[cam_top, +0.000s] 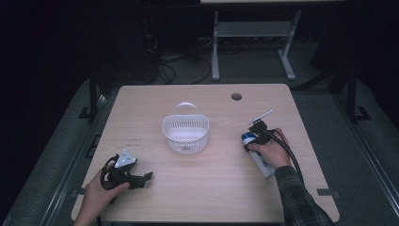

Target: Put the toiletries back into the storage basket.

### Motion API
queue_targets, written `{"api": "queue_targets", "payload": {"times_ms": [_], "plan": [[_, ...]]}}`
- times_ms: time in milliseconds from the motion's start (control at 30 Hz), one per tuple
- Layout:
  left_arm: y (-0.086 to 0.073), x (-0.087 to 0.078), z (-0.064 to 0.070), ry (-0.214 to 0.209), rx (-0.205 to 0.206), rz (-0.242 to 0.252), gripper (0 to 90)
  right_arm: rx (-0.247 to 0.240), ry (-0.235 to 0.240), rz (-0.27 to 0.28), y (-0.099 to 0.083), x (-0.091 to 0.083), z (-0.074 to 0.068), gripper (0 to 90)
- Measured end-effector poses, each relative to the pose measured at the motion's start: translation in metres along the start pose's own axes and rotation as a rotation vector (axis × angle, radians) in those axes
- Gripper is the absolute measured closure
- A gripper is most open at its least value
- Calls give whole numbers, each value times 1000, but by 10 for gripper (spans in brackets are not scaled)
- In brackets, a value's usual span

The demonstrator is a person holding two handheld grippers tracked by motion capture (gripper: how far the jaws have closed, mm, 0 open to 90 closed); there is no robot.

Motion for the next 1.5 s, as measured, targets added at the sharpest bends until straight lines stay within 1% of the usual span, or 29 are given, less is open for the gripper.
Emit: {"api": "queue_targets", "payload": {"times_ms": [233, 333, 533, 600, 633, 700, 967, 1100, 1167, 1500], "plan": [[0, 0, 0, 0, 0, 0, 129, 22, 10, 98, -4, -17, 5, 345], [0, 0, 0, 0, 0, 0, 129, 32, 18, 129, -7, -23, 6, 345], [0, 0, 0, 0, 0, 0, 129, 27, 26, 199, -15, -32, 10, 346], [0, 0, 0, 1, 0, 0, 128, 25, 28, 230, -18, -36, 10, 346], [0, 0, 0, 0, 0, 0, 129, 19, 31, 256, -19, -39, 11, 346], [0, 0, 0, 1, 0, 0, 128, 24, 40, 284, -21, -42, 11, 346], [0, 0, 0, 1, 0, 0, 129, 12, 49, 349, -29, -52, 15, 346], [0, 0, 0, 1, 0, 0, 129, 28, 54, 378, -33, -60, 16, 348], [0, 0, 0, 0, 0, 0, 129, 26, 54, 403, -33, -65, 17, 348], [0, 0, 0, 0, 0, 0, 128, 18, 70, 466, -34, -78, 11, 350]]}}
Point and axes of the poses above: each handheld gripper's, and its own axes: x roughly forward along the jaws, y roughly out of its top, z roughly to its right, the point moved 5 cm from there along x, roughly forward along the jaws, and after that the axes turned 12 degrees about -z, right-handed, at the moved point
